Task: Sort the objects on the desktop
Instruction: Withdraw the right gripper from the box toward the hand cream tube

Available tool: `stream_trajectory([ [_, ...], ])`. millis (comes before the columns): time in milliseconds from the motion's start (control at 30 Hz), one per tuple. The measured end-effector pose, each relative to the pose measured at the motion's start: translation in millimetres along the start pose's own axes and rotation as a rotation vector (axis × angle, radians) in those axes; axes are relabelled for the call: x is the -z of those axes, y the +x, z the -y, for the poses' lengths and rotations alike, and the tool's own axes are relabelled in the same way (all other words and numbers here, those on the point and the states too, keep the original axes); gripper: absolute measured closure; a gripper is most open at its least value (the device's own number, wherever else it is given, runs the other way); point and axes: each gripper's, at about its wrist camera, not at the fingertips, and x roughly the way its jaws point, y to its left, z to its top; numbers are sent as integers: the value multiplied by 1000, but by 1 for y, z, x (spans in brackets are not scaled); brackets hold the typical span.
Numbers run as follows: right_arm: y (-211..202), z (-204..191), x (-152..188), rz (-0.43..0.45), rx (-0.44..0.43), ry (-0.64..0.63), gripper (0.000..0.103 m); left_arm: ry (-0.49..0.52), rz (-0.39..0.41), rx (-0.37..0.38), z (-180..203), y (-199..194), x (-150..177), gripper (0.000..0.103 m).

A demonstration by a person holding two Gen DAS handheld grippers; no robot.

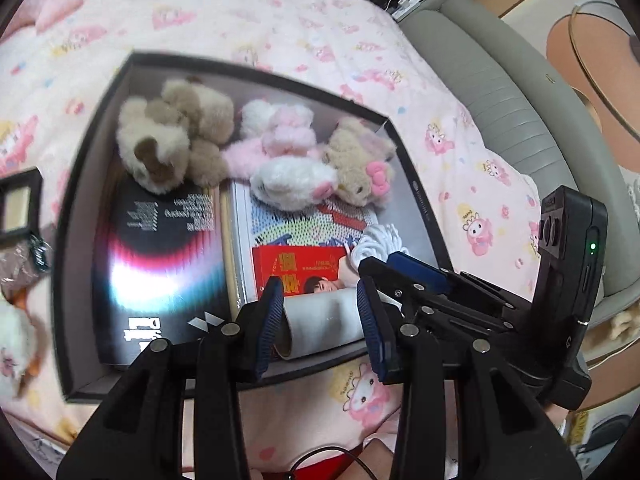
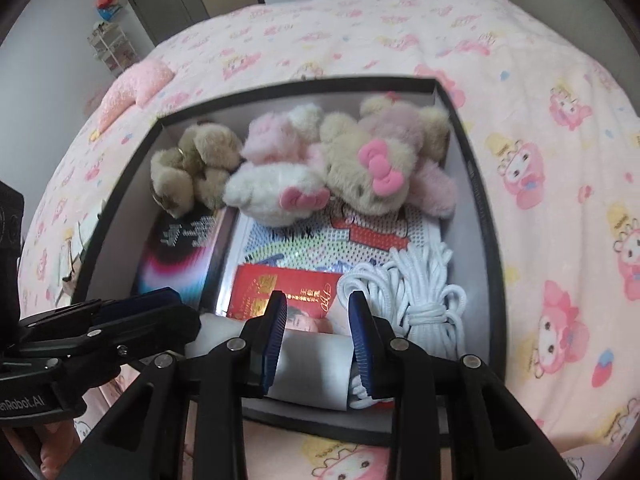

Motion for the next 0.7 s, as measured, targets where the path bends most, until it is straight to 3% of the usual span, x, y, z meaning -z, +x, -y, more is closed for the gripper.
stream_trajectory([
  [200, -37, -20, 9, 97, 74, 12, 65, 77, 88, -52, 19, -42, 8, 60],
  [400, -80, -38, 19, 162, 68, 5, 60, 118, 136, -50, 30, -78, 23, 54],
  [700, -120, -74, 40, 227, 72, -11, 58, 146, 173, -56, 31, -120, 46, 54],
])
